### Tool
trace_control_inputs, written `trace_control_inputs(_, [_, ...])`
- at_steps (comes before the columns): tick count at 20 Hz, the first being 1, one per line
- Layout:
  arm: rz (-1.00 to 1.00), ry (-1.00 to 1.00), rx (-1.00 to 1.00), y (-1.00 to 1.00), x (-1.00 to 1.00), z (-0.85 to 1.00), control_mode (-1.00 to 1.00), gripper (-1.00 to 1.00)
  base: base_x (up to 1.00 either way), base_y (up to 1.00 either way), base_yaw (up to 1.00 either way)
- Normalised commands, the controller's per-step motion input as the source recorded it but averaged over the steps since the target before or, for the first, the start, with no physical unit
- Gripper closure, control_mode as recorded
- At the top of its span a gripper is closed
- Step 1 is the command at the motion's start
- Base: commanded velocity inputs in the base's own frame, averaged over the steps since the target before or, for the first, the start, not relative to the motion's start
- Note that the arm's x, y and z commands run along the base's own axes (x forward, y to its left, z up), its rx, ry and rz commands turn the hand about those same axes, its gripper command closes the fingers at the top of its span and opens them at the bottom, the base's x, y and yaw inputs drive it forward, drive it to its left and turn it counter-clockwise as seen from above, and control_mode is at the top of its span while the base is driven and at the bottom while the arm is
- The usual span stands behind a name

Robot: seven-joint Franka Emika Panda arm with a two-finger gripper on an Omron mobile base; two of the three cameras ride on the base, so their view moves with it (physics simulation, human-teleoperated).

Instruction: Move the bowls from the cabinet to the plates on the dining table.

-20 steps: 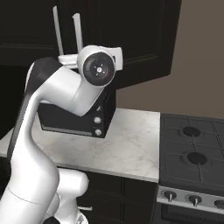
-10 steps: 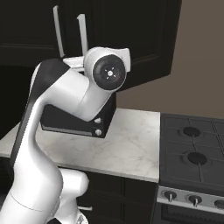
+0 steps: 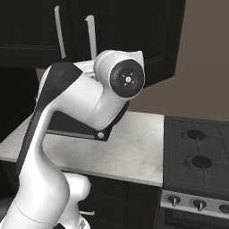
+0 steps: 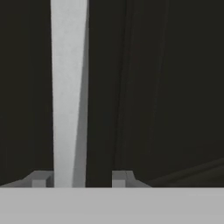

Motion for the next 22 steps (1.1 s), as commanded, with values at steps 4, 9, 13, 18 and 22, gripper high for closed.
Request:
trace_control_inputs(4, [0.00, 0.00, 0.00, -0.34, -0.13, -0.05, -1.00, 1.00, 0.00, 0.00, 0.00])
trace_control_inputs(9, [-0.01, 0.00, 0.00, -0.12, -0.12, -0.09, -1.00, 1.00, 0.00, 0.00, 0.00])
trace_control_inputs(13, [-0.01, 0.00, 0.00, -0.09, -0.13, -0.02, -1.00, -1.00, 0.00, 0.00, 0.00])
trace_control_inputs(18, [-0.06, 0.00, 0.00, -0.02, -0.13, -0.02, -1.00, -1.00, 0.00, 0.00, 0.00])
trace_control_inputs(22, [-0.11, 0.00, 0.00, -0.02, -0.21, -0.03, -1.00, -1.00, 0.00, 0.00, 0.00])
